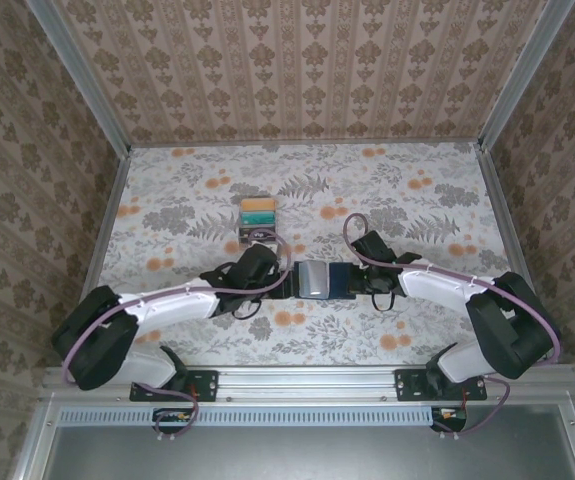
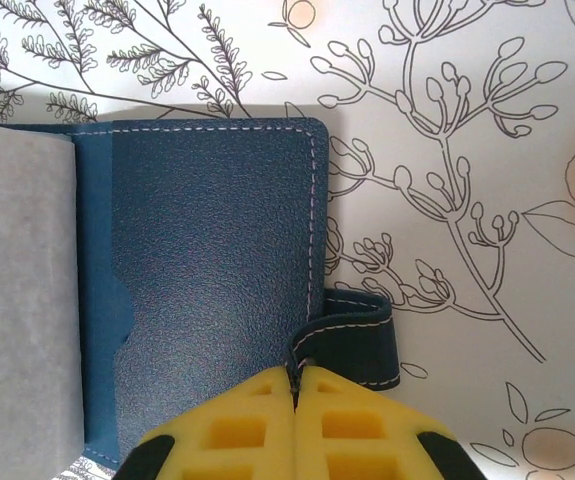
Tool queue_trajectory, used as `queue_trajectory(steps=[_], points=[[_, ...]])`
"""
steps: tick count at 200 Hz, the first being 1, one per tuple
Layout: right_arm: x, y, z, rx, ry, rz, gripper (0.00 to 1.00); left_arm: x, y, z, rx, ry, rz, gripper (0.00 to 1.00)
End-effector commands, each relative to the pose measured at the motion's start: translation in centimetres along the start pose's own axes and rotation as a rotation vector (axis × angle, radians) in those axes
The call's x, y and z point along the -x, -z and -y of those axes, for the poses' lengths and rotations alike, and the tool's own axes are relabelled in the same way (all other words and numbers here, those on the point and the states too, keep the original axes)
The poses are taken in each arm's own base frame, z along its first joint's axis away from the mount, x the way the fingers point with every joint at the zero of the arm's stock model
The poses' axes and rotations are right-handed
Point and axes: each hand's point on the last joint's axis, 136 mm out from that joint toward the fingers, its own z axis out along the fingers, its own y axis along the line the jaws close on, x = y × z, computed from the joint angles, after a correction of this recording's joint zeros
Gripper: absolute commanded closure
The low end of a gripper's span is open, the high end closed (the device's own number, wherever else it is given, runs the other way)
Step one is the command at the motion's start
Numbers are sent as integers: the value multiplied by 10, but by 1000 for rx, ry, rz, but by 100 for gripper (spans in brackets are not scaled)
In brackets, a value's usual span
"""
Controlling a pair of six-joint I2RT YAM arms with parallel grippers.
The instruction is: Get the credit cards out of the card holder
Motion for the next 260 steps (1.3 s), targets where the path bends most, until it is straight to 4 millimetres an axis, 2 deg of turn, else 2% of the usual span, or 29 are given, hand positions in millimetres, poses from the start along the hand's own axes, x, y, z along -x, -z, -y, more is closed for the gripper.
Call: queue_trajectory(steps=[1,35,89,113,146,176,211,260], points=[[-13,-4,7,-8,-15,-37,95,15,-7,30,-107,-6,28,43],[-14,-5,6,0,-17,-40,94,15,-20,38,-134,-14,16,48],[-16,-7,7,1,-17,-42,94,8,-39,30,-84,-5,-35,49],[-16,-8,6,2,-16,-43,94,3,-48,32,-96,2,-61,50],[-16,-8,7,1,-15,-42,94,0,-58,45,-154,10,-83,52],[-16,-7,6,6,-14,-42,94,4,-57,63,-210,-10,-79,52],[-16,-8,6,3,-15,-42,94,8,-52,78,-251,-34,-67,46],[-16,-8,6,6,-17,-42,93,7,-52,83,-274,-41,-72,21]])
